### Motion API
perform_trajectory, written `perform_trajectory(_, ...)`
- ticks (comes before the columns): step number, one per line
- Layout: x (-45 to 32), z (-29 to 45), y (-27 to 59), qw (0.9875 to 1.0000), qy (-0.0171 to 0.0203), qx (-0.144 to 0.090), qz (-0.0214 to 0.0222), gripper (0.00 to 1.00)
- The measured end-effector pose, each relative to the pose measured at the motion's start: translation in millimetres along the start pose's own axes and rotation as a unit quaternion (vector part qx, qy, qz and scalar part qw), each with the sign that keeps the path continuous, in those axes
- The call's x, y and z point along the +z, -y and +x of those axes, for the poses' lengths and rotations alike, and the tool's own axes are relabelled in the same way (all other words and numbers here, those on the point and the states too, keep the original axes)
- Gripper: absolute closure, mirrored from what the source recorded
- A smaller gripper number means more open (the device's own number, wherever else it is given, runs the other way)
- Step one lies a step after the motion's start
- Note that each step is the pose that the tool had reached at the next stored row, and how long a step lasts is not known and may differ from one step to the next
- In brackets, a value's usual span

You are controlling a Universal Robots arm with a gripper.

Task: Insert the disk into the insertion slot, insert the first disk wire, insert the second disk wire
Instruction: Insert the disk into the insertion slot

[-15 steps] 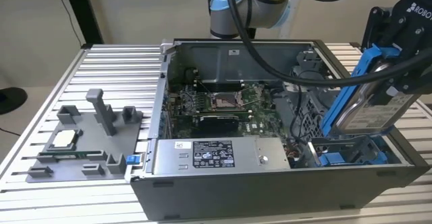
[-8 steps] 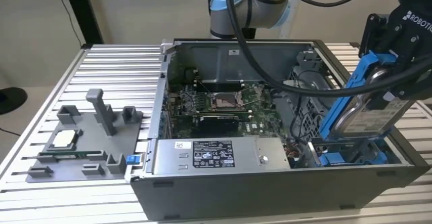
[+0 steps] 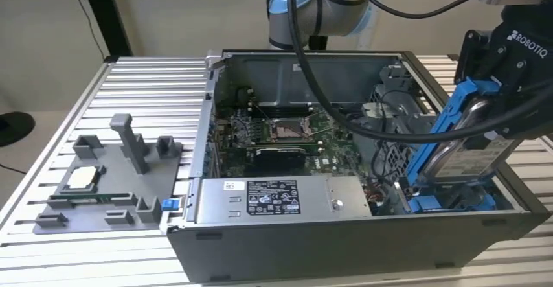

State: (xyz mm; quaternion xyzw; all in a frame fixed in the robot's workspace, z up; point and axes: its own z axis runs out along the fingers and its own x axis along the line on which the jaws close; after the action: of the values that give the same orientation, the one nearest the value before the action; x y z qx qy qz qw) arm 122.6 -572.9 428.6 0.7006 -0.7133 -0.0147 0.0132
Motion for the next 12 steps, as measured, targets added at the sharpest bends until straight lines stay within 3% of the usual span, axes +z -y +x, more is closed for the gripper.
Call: perform_trajectory(12, 20.6, 5.3, 1.4, 1.0000, 0.0028, 0.000, -0.0001, 1.00)
